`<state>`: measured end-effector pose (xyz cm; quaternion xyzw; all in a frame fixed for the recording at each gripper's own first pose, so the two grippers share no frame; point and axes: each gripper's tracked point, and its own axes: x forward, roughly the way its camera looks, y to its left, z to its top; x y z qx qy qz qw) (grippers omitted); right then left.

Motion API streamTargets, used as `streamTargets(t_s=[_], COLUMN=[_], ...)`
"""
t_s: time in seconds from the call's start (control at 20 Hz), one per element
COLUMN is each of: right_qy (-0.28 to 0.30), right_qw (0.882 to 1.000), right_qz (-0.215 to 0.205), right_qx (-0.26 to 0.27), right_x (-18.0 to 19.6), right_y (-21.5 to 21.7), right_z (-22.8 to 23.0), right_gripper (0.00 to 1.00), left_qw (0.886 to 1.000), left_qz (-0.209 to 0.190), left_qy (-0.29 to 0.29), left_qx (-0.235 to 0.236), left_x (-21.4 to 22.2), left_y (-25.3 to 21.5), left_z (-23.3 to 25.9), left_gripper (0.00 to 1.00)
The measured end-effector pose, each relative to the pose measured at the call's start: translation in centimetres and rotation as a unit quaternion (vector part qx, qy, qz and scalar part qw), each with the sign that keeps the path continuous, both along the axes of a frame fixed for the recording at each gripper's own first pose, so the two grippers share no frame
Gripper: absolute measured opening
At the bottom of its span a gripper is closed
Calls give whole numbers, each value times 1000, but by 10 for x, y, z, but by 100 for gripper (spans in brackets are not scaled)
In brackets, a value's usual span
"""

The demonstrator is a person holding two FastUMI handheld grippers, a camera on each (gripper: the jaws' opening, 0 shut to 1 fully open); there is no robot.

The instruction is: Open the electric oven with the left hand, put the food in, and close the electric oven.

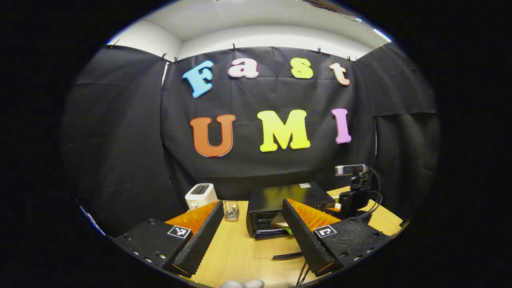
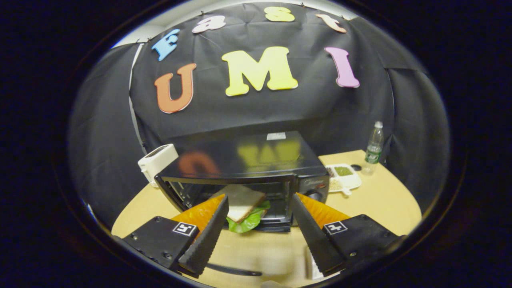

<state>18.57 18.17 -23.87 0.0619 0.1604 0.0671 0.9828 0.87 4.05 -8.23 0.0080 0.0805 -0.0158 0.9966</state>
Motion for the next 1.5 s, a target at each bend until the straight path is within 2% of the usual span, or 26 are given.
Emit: streamTargets(t_s=[0.1, 0.15, 0.2, 0.25, 0.3, 0.35, 0.45, 0.5, 0.65, 0.85, 0.9, 1.0, 1.3, 1.5], right_qy=[-26, -44, -56, -67, -79, -89, -108, -117, -135, -154, -156, -155, -144, -130], right_qw=[999, 998, 998, 997, 996, 995, 993, 992, 988, 983, 982, 981, 985, 987], right_qz=[4, 6, 3, 2, -3, -9, -23, -30, -51, -77, -82, -88, -76, -79], right_qx=[-29, -37, -43, -44, -41, -40, -45, -48, -51, -67, -72, -80, -57, -54], right_x=[-20, -29, -39, -49, -59, -68, -83, -90, -113, -136, -140, -146, -151, -145], right_y=[-20, -30, -40, -50, -62, -74, -102, -116, -158, -211, -222, -240, -260, -270], right_z=[31, 48, 64, 80, 97, 112, 140, 152, 183, 210, 213, 216, 210, 198], right_gripper=[94, 100, 100, 94, 100, 94, 100, 95, 100, 100, 95, 95, 96, 95], left_qw=[1000, 1000, 1000, 1000, 1000, 1000, 1000, 1000, 1000, 999, 999, 998, 990, 982], left_qz=[0, -1, -2, -4, -5, -7, -11, -12, -21, -36, -39, -40, -34, -26], left_qy=[-5, -6, -10, -12, -16, -19, -23, -24, -19, 7, 19, 43, 134, 186], left_qx=[1, 0, 1, 2, 4, 6, 8, 9, 6, -2, -3, -2, 5, -8], left_x=[-1, -3, -4, -4, -6, -5, -6, -7, -9, -10, -10, -12, -17, -13], left_y=[-3, -5, -8, -12, -15, -18, -27, -31, -48, -76, -85, -96, -120, -126], left_z=[1, 1, 5, 5, 8, 9, 10, 7, -8, -51, -68, -101, -208, -269], left_gripper=[96, 96, 96, 96, 96, 96, 96, 96, 96, 96, 96, 96, 96, 96])
